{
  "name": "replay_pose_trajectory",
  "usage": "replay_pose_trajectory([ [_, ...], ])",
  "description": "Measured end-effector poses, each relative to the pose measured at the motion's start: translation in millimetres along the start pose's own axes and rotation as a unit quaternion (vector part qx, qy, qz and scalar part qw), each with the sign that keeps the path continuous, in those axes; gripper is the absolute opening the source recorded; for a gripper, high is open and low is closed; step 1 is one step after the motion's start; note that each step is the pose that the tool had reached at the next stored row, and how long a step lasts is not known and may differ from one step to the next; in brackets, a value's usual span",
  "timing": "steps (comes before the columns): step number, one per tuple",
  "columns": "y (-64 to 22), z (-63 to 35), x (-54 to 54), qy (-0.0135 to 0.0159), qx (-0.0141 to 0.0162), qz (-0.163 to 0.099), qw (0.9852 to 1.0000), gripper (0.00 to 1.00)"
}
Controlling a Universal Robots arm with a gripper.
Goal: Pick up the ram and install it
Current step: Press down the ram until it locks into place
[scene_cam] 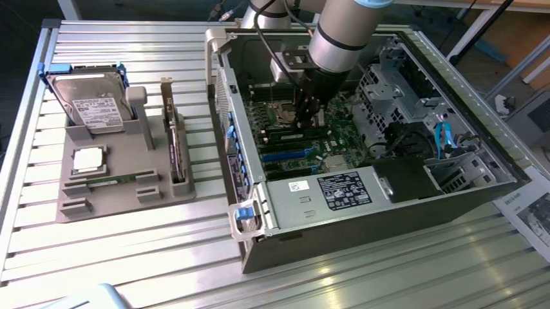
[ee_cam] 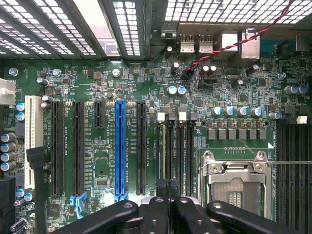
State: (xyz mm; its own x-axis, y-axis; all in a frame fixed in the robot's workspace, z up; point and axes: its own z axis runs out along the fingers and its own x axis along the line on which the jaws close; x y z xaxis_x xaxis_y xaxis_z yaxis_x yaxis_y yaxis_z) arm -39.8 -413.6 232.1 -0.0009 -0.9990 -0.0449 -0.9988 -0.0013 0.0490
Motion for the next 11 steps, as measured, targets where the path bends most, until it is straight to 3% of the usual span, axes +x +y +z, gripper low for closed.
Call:
replay_pose_trajectory([
  [11, 0.4, -6.6, -0.3, 0.0014, -0.0002, 0.000, 1.0000, 0.10],
])
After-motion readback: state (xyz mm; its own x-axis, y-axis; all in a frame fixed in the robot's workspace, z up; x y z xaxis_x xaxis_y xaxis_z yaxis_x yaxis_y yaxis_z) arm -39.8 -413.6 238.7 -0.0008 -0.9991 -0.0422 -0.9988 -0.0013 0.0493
